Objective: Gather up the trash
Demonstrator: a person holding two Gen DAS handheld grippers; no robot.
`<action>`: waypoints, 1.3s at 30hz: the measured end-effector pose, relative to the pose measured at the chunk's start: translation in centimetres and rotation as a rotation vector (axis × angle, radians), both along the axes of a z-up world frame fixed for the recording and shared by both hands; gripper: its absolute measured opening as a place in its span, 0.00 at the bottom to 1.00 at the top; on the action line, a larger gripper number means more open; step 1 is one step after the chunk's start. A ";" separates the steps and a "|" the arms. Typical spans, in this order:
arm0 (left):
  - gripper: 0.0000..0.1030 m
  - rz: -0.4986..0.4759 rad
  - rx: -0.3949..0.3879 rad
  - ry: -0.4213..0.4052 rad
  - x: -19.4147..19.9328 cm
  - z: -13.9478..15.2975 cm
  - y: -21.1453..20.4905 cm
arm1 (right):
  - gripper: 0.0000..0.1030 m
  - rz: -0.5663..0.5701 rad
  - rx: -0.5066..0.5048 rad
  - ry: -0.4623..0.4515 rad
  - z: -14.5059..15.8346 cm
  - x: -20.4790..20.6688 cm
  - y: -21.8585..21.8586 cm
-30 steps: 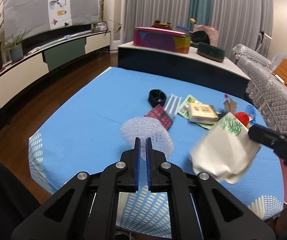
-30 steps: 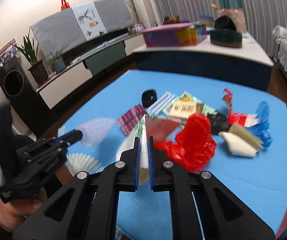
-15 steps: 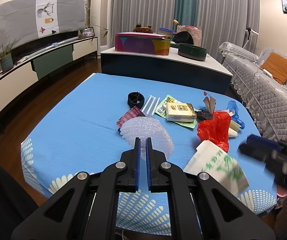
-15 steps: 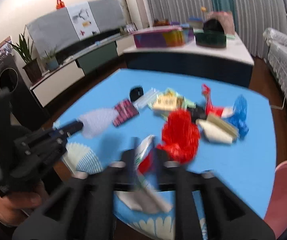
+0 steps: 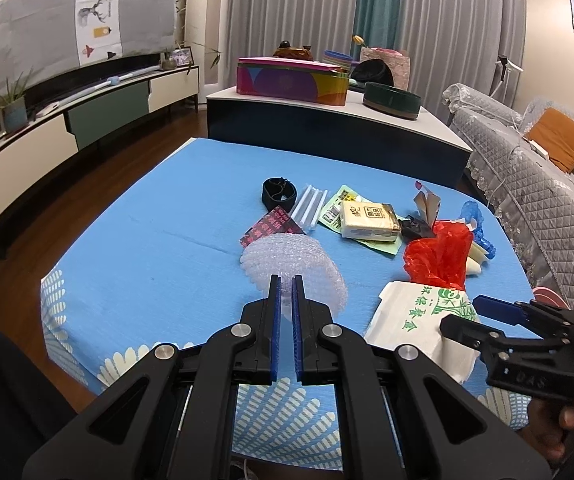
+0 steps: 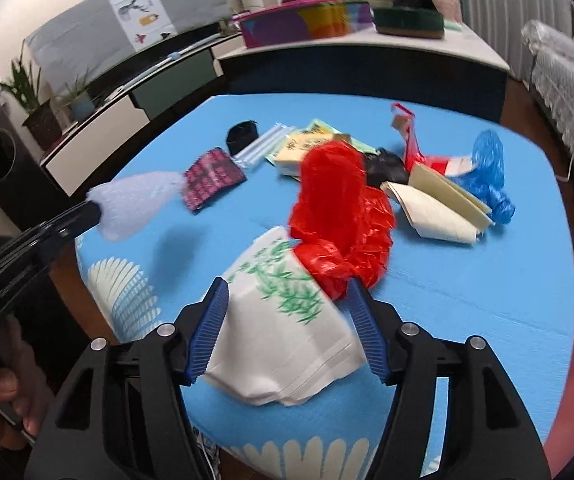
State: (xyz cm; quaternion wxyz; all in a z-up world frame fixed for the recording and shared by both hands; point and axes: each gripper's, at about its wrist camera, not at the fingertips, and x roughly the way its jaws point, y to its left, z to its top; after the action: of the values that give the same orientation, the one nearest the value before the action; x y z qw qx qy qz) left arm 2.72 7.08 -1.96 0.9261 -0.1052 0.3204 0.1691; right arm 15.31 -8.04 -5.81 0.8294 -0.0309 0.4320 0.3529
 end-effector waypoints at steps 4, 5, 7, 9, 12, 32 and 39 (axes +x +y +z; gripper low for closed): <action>0.05 0.003 -0.004 0.003 0.0 -0.1 0.3 | 0.66 0.033 0.038 0.087 -1.1 1.0 0.2; 0.05 0.005 -0.006 0.004 0.0 -0.1 0.4 | 0.66 0.046 0.033 0.090 -1.2 0.9 0.4; 0.05 0.009 -0.009 0.005 0.0 -0.1 0.6 | 0.64 0.077 0.022 0.074 -0.9 0.2 0.8; 0.05 0.013 -0.013 0.008 0.1 -0.2 0.7 | 0.59 0.114 0.025 0.070 -0.5 -0.3 1.1; 0.05 0.015 -0.016 0.009 0.2 -0.2 0.7 | 0.46 0.157 0.023 0.062 0.1 -1.2 1.4; 0.05 -0.023 0.027 -0.018 -0.2 0.7 -0.4 | 0.04 0.235 0.102 -0.126 6.4 -5.0 0.8; 0.05 -0.074 0.054 -0.045 -0.7 1.3 -2.0 | 0.05 0.109 0.113 -0.211 8.8 -5.0 -1.6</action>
State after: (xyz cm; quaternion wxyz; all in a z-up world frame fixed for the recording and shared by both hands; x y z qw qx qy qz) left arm 2.03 5.09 -0.63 0.9411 -0.0719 0.2987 0.1411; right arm 10.28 -9.67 2.99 0.8504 -0.0447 0.3192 0.4159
